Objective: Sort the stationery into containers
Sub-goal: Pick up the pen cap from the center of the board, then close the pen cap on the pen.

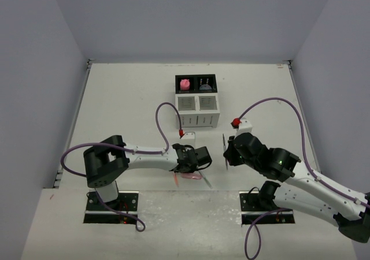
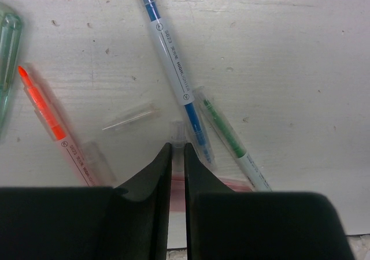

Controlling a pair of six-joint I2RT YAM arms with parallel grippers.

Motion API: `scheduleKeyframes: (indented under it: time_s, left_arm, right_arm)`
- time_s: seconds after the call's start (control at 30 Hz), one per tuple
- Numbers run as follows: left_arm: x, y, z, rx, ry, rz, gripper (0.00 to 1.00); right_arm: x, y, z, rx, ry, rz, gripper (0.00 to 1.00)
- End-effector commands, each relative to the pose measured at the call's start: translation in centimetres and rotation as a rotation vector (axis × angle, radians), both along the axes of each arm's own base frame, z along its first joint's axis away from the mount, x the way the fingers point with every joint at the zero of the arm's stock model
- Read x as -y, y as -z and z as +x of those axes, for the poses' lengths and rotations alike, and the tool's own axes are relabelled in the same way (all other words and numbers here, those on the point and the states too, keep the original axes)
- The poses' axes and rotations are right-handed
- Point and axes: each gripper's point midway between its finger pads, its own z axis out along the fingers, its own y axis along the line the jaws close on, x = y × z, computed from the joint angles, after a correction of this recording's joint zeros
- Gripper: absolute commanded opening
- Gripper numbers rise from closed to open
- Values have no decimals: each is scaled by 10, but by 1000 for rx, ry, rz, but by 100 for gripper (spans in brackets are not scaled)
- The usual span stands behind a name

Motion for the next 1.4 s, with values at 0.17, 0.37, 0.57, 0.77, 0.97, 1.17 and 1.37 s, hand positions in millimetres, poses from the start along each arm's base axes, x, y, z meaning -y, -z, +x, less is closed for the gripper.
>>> scheduleKeyframes:
  time_s: [0.17, 0.37, 0.57, 0.77, 0.97, 1.17, 1.37]
  left_arm:
    - [-2, -3, 2, 24, 5, 8, 0]
    - [7, -33, 12, 106, 28, -94, 0]
    - [9, -59, 17, 163, 45, -167, 0]
    - [13, -95, 20, 228, 67, -273, 0]
    - [12, -168, 35, 446, 87, -497, 0]
    - [21, -248, 38, 685, 159, -802, 0]
    - [22, -287, 25, 797, 241, -992, 0]
  right_arm:
    - [-5, -4, 1, 18, -12, 21, 0]
    - [-4, -8, 1, 29, -6, 38, 0]
    - [-2, -10, 2, 39, 1, 47, 0]
    - [-8, -13, -1, 39, -37, 63, 0]
    - [-34, -35, -18, 95, -206, 255, 0]
    - [-77, -47, -49, 108, -450, 524, 0]
    - [-91, -71, -65, 138, -563, 660, 0]
